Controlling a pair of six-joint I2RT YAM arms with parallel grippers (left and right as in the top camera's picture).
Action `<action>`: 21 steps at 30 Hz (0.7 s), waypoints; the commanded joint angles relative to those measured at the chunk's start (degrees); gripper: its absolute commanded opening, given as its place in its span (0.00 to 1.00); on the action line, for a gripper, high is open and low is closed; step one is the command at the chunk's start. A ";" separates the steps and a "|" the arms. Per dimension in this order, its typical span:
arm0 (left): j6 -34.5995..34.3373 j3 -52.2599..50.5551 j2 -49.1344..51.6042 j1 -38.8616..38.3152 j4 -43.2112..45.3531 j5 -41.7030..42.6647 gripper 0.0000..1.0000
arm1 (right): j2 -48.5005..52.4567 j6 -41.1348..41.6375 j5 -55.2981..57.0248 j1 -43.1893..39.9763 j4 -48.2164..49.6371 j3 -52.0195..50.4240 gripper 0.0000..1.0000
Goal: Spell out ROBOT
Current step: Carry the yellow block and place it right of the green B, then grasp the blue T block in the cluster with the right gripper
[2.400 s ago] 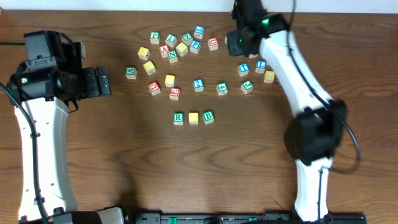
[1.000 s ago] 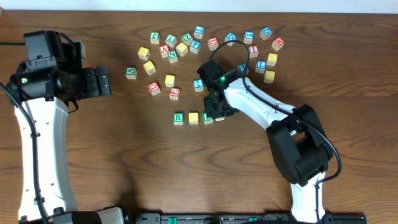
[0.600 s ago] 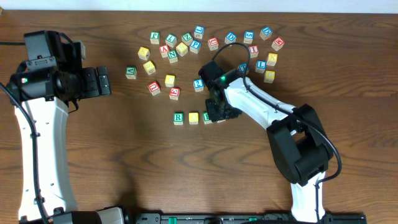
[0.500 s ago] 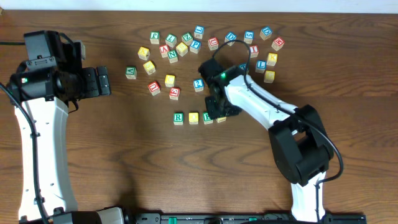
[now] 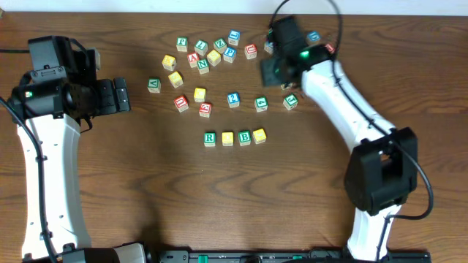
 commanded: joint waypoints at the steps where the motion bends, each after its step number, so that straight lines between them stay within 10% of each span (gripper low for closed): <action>1: 0.55 1.38 -0.24 0.15 0.04 0.11 0.98 | 3.56 -8.28 -3.17 -4.28 2.40 0.44 0.61; 21: 0.55 1.38 -0.24 0.15 0.04 0.11 0.98 | 13.90 -15.34 -6.01 -5.97 10.82 0.46 0.49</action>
